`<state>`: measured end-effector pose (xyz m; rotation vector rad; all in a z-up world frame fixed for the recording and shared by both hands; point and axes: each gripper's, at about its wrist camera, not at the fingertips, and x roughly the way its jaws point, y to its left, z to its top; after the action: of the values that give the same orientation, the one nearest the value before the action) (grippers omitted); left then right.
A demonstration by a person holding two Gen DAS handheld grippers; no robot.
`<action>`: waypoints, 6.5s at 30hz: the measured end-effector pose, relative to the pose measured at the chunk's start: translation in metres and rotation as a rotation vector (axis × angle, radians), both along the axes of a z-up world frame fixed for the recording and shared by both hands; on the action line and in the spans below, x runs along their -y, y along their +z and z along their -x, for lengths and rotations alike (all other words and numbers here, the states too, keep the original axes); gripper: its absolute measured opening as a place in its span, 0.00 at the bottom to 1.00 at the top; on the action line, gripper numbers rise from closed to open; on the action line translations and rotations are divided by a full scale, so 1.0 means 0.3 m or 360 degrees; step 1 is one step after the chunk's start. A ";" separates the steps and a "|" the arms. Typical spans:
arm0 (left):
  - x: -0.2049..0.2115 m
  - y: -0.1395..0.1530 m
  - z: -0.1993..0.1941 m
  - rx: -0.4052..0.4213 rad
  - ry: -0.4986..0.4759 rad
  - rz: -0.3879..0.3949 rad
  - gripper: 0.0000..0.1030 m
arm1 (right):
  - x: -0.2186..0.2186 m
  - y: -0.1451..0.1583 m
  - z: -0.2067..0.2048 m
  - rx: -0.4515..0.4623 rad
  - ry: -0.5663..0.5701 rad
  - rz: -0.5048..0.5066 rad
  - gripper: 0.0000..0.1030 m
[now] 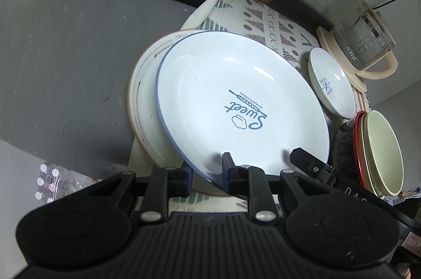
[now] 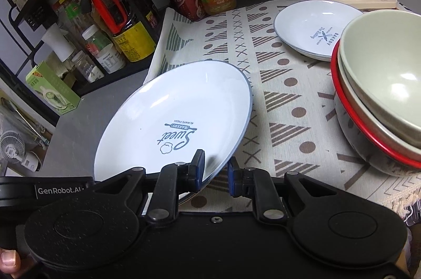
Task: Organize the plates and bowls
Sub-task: 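Lift the 'Sweet' plate and carry it over the gold-flower plate, then lower the 'Sweet' plate onto the gold-flower plate and open both grippers, then move both grippers to the 'BAKERY' plate and grasp its rim, then lift the 'BAKERY' plate and carry it toward the plate stack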
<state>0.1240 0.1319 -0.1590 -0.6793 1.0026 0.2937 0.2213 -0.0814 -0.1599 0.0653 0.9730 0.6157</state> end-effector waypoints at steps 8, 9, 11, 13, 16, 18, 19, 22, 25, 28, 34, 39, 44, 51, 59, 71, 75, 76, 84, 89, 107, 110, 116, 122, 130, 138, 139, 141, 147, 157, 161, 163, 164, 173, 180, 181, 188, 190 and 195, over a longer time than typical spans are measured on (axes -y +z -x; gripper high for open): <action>0.000 0.007 -0.001 -0.0055 -0.0023 0.0027 0.24 | -0.012 0.004 -0.004 -0.0017 -0.0029 0.0001 0.17; -0.004 0.009 -0.003 -0.0071 -0.0019 0.0039 0.25 | -0.014 0.002 -0.004 -0.0016 -0.0029 0.0008 0.17; -0.007 0.014 -0.005 -0.0096 -0.0032 0.0045 0.26 | -0.013 0.000 -0.001 -0.0018 -0.0031 0.0015 0.16; -0.005 0.020 -0.009 -0.0116 -0.0049 0.0039 0.27 | -0.013 0.001 -0.003 -0.0015 -0.0035 0.0021 0.16; -0.012 0.029 -0.009 -0.0150 -0.0041 0.0070 0.28 | -0.015 0.005 -0.004 -0.0006 -0.0039 0.0027 0.15; -0.015 0.039 -0.006 -0.0158 -0.0046 0.0070 0.28 | -0.019 0.004 -0.002 0.0007 -0.0036 0.0049 0.14; -0.016 0.043 -0.002 -0.0169 -0.0047 0.0058 0.28 | -0.021 0.005 0.000 0.0012 -0.0036 0.0056 0.13; -0.020 0.050 0.014 -0.0196 -0.0048 -0.0004 0.28 | -0.022 0.006 -0.002 0.0018 -0.0035 0.0070 0.12; -0.031 0.060 0.031 -0.0159 -0.0040 -0.0040 0.28 | -0.027 0.002 -0.004 0.0018 -0.0037 0.0086 0.11; -0.052 0.047 0.032 -0.0180 0.0002 -0.0050 0.28 | -0.034 -0.003 -0.004 0.0022 -0.0035 0.0106 0.11; -0.091 0.023 0.032 -0.0172 0.0056 -0.0048 0.28 | -0.055 -0.015 -0.015 0.0017 -0.0032 0.0138 0.12; -0.110 0.005 0.020 -0.0159 0.0095 -0.0068 0.28 | -0.083 -0.038 -0.028 -0.0002 -0.0021 0.0152 0.12; -0.139 -0.005 0.024 -0.0136 0.0164 -0.0086 0.28 | -0.095 -0.055 -0.038 -0.0008 -0.0011 0.0159 0.14; -0.154 -0.011 0.010 -0.0138 0.0164 -0.0113 0.26 | -0.088 -0.058 -0.061 -0.0059 -0.0007 0.0133 0.20; -0.149 0.044 -0.033 -0.0100 0.0114 -0.0193 0.30 | -0.041 0.034 -0.080 0.0035 -0.0040 0.0024 0.46; -0.104 0.177 -0.153 0.0083 0.0066 -0.0265 0.69 | 0.051 0.209 -0.172 0.0272 -0.0185 -0.0075 0.83; -0.080 0.198 -0.202 0.0103 0.0025 -0.0272 0.70 | 0.094 0.233 -0.214 0.0302 -0.0258 -0.0080 0.88; -0.072 0.202 -0.214 0.0109 0.0012 -0.0277 0.72 | 0.103 0.237 -0.223 0.0308 -0.0271 -0.0077 0.88; -0.024 0.217 -0.328 0.0163 -0.0076 -0.0264 0.75 | 0.159 0.253 -0.286 0.0318 -0.0380 -0.0057 0.93; 0.006 0.213 -0.410 0.0181 -0.0148 -0.0243 0.75 | 0.185 0.256 -0.327 0.0321 -0.0425 -0.0036 0.97; 0.112 0.163 -0.693 0.0162 -0.0468 -0.0165 0.75 | 0.288 0.194 -0.510 0.0161 -0.0695 0.0066 0.97; 0.130 0.138 -0.732 0.0142 -0.0509 -0.0147 0.75 | 0.293 0.182 -0.551 0.0128 -0.0704 0.0089 0.97; 0.159 0.072 -0.810 0.0087 -0.0572 -0.0106 0.74 | 0.291 0.158 -0.642 0.0073 -0.0693 0.0147 0.95; 0.185 0.013 -0.893 0.0026 -0.0625 -0.0091 0.73 | 0.291 0.095 -0.743 -0.0024 -0.0735 0.0203 0.91; 0.195 -0.061 -0.990 -0.0049 -0.0649 -0.0090 0.71 | 0.290 0.025 -0.845 -0.0156 -0.0743 0.0254 0.79; 0.201 -0.129 -1.036 -0.0117 -0.0661 -0.0016 0.53 | 0.283 -0.040 -0.915 -0.0323 -0.0672 0.0271 0.58; 0.204 -0.131 -1.037 -0.0113 -0.0661 -0.0021 0.52 | 0.280 -0.047 -0.921 -0.0340 -0.0661 0.0283 0.57; 0.210 -0.129 -1.038 -0.0102 -0.0669 -0.0034 0.50 | 0.273 -0.055 -0.934 -0.0358 -0.0645 0.0305 0.53; 0.220 -0.131 -1.056 -0.0107 -0.0669 -0.0024 0.38 | 0.276 -0.103 -0.967 -0.0485 -0.0638 0.0306 0.35; 0.229 -0.142 -1.067 -0.0093 -0.0681 0.0040 0.11 | 0.333 -0.078 -0.937 -0.0408 -0.0667 0.0188 0.16; 0.213 -0.126 -1.056 -0.0058 -0.0675 0.0053 0.11 | 0.346 -0.042 -0.919 -0.0328 -0.0662 0.0105 0.11; 0.205 -0.109 -1.050 -0.0032 -0.0665 0.0043 0.11 | 0.348 -0.026 -0.913 -0.0294 -0.0654 0.0070 0.09; 0.201 -0.102 -1.048 -0.0026 -0.0656 0.0043 0.11 | 0.350 -0.020 -0.910 -0.0287 -0.0649 0.0048 0.08; 0.150 -0.040 -1.004 0.0033 -0.0584 0.0025 0.11 | 0.313 0.032 -0.883 -0.0236 -0.0619 -0.0091 0.06; 0.108 0.026 -0.950 0.0094 -0.0523 -0.0009 0.11 | 0.281 0.076 -0.850 -0.0205 -0.0576 -0.0169 0.06; 0.101 0.034 -0.938 0.0100 -0.0513 -0.0011 0.11 | 0.273 0.082 -0.844 -0.0194 -0.0562 -0.0170 0.06; 0.071 0.083 -0.863 0.0144 -0.0438 -0.0028 0.11 | 0.225 0.109 -0.794 -0.0192 -0.0480 -0.0205 0.06; 0.053 0.095 -0.830 0.0151 -0.0409 -0.0032 0.11 | 0.208 0.118 -0.776 -0.0188 -0.0453 -0.0211 0.06; 0.020 0.123 -0.754 0.0168 -0.0337 -0.0039 0.11 | 0.170 0.135 -0.729 -0.0183 -0.0387 -0.0240 0.06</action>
<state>0.3502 0.1258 -0.1222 -0.5550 0.9594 0.0837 0.4401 -0.1325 -0.1193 0.3512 1.0102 0.4635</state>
